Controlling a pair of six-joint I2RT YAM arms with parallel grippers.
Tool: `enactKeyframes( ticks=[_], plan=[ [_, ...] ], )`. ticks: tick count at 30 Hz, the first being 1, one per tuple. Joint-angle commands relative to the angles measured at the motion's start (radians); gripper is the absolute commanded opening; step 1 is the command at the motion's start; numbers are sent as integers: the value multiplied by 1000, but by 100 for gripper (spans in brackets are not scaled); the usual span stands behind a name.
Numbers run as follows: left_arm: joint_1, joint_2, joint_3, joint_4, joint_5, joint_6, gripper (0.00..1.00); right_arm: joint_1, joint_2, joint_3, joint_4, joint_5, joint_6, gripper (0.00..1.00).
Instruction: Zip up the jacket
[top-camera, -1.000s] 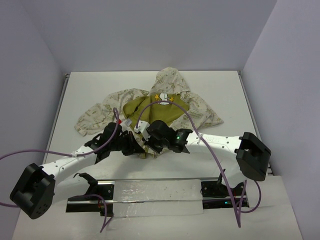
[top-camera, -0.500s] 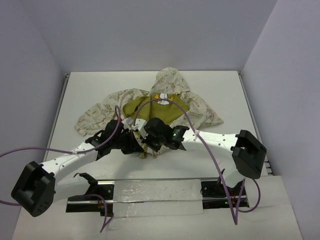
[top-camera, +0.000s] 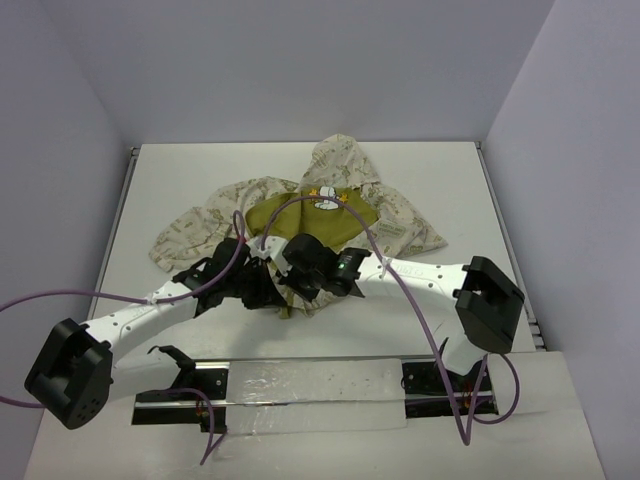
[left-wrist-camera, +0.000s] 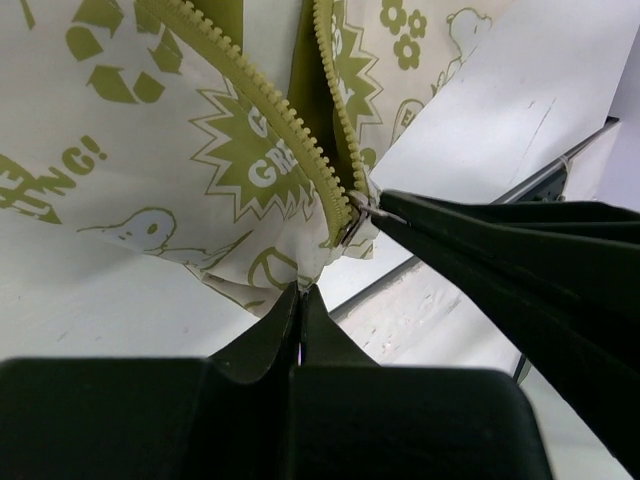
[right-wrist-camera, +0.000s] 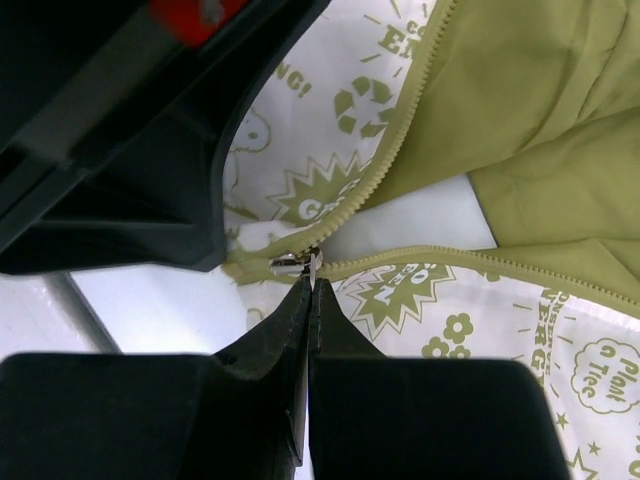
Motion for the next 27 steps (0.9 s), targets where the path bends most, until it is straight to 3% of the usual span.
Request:
enactKeyframes(
  ticks=[1, 11, 27],
  plan=[
    [-17, -20, 2, -67, 13, 18, 0, -11, 34, 82, 21, 98, 12, 0],
    [-41, -155, -79, -131, 33, -67, 0, -195, 81, 188, 4, 14, 17, 0],
    [-65, -358, -39, -300, -23, -156, 0, -487, 422, 610, -124, 16, -22, 0]
  ],
)
